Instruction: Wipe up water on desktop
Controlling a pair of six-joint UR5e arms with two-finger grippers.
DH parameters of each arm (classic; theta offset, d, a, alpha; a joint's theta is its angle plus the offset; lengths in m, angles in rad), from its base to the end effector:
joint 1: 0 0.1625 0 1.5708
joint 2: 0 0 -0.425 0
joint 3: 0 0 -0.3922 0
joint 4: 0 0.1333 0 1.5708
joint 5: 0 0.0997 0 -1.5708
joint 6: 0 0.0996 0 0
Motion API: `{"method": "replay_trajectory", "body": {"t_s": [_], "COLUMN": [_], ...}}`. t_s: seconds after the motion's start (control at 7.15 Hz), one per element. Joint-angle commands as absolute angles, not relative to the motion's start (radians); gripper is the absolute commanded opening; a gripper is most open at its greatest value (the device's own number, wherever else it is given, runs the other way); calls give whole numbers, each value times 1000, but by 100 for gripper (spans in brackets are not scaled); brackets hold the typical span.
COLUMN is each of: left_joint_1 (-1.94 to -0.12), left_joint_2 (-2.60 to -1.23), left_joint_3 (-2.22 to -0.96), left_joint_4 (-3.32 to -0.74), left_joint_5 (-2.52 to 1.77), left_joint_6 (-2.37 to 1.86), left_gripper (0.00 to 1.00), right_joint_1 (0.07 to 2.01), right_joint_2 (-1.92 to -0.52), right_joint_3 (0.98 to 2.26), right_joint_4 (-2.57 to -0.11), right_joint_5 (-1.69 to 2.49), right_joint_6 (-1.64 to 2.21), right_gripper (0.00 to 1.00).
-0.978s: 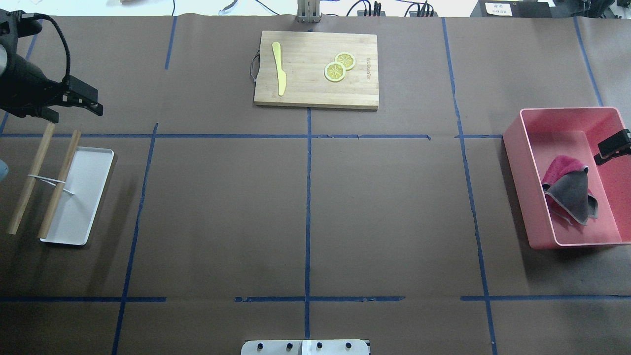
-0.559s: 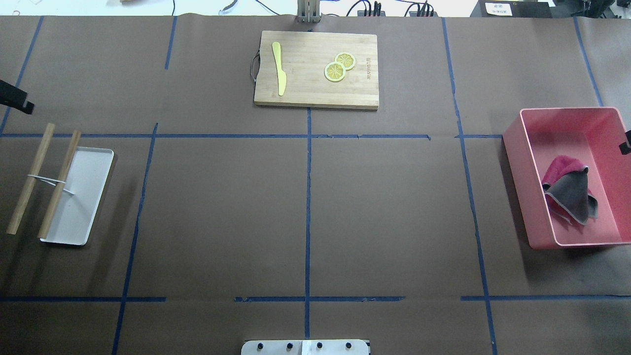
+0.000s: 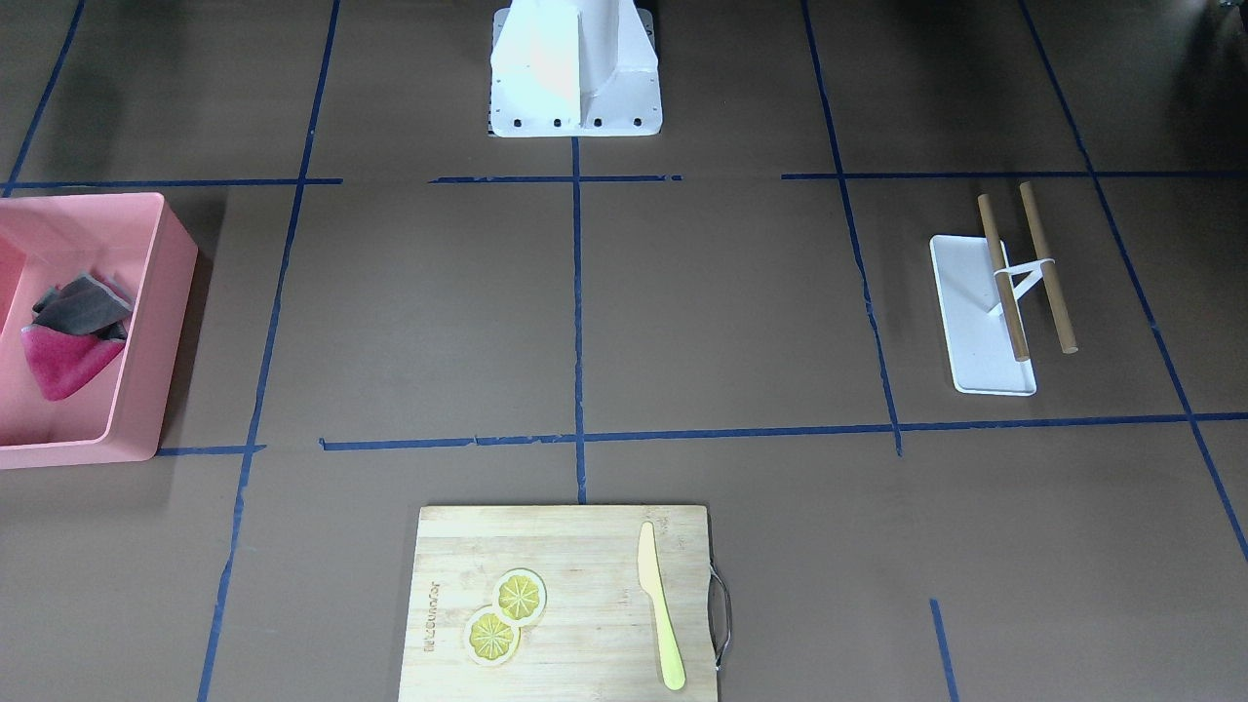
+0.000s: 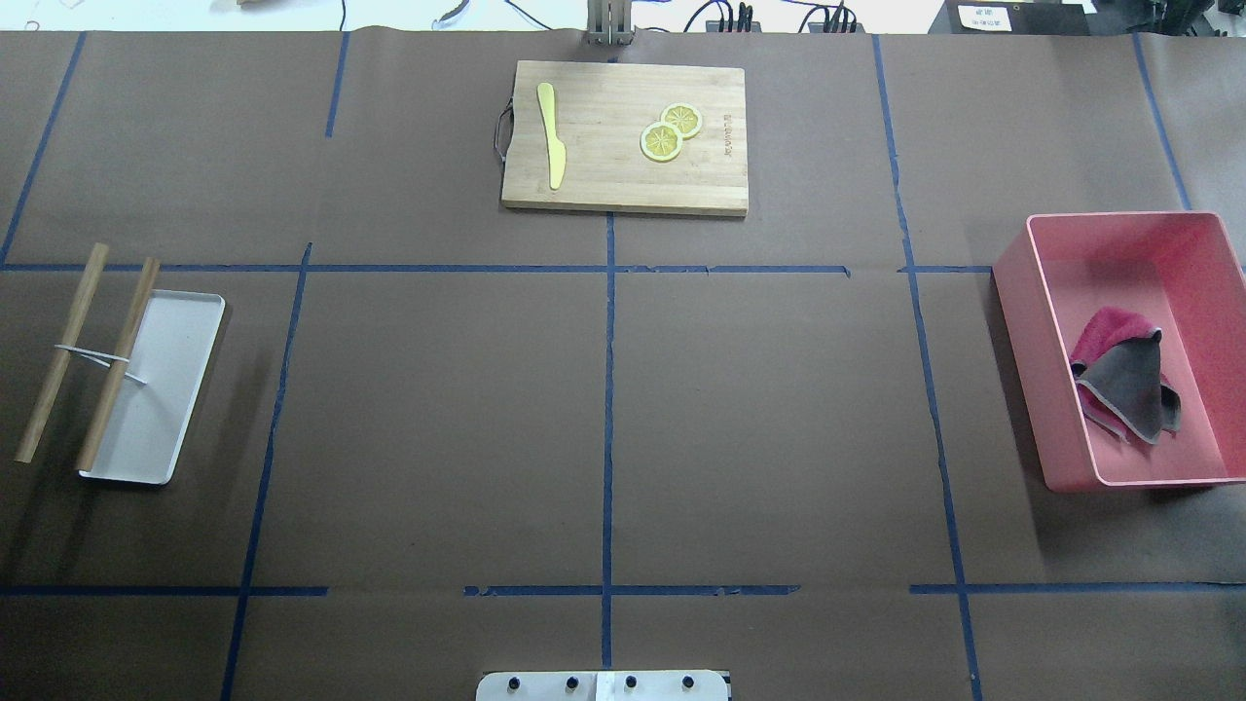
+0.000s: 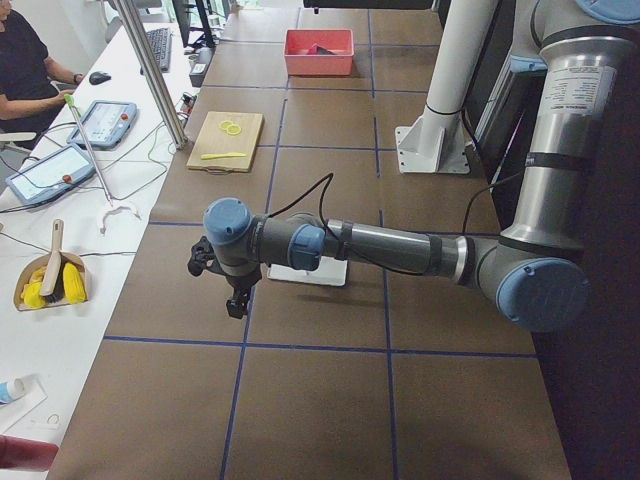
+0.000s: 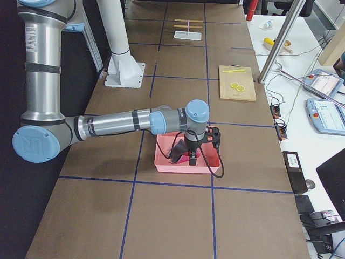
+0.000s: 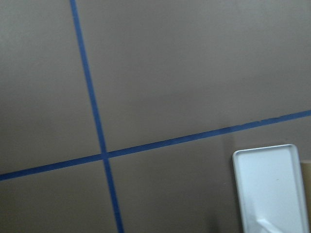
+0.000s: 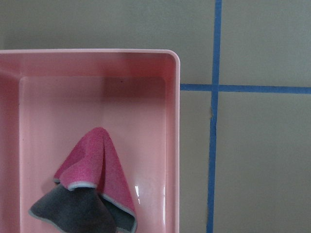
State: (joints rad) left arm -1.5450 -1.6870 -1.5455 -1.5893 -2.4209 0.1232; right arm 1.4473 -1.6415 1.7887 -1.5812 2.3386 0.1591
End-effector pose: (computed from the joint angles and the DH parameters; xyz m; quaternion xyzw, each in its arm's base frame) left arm -0.0444 -0.5475 0.6035 0.0698 0.4088 0.0902 0.9055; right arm 0.0062 -0.4708 0.5863 0.0101 -0.3789 -0.0091 0.9254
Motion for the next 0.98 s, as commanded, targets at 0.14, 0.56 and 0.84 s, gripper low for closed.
{"method": "replay_trajectory", "body": {"t_s": [0.14, 0.56, 0.84], "left_joint_1": [-1572, -1571, -1569], "left_joint_2": [-1680, -1635, -1618], "left_joint_3": [-1631, -1687, -1695], "left_joint_4": [-1400, -1350, -1356], "left_joint_5": [-2425, -2415, -2413], "left_joint_6": [179, 192, 193], "left_gripper": [100, 100, 100], "right_joint_1": [1494, 1514, 1514], "right_joint_2": [-1643, -1657, -1667], "right_joint_3": [1732, 1729, 1730], "right_joint_4": [-1578, -1571, -1569], "right_joint_5": [2419, 2416, 2419], "right_joint_6": [87, 87, 87], "right_gripper": [100, 100, 100]}}
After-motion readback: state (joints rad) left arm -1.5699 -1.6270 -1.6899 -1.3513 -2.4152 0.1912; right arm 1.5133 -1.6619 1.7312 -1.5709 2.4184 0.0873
